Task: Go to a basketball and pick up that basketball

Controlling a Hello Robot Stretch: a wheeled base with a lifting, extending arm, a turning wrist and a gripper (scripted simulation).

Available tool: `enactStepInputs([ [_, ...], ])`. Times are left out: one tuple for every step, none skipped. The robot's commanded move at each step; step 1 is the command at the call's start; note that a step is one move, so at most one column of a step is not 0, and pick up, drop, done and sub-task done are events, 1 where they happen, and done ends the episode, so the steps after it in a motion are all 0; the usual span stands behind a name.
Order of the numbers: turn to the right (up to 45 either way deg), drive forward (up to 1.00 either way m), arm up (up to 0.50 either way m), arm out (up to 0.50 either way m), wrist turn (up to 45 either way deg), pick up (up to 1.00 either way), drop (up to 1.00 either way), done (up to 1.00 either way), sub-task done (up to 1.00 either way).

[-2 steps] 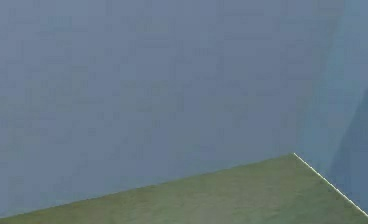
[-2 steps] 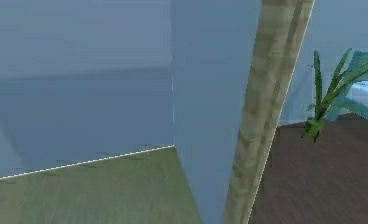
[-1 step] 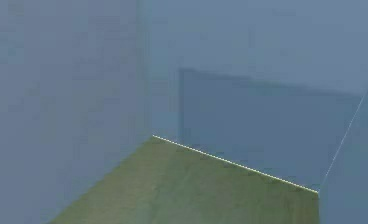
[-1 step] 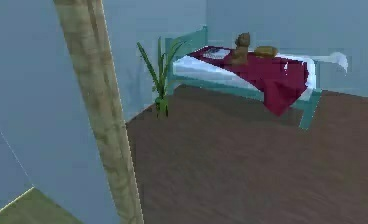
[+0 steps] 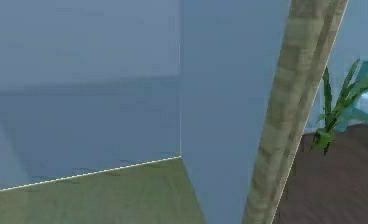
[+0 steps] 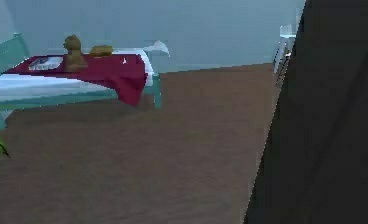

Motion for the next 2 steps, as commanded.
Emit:
enactStepInputs([
  [45.0, 0.00, 0.00, 0.00, 0.0, 0.00, 0.00, 0.00, 0.00],
  [39.0, 0.00, 0.00, 0.00, 0.0, 0.00, 0.00, 0.00, 0.00],
])
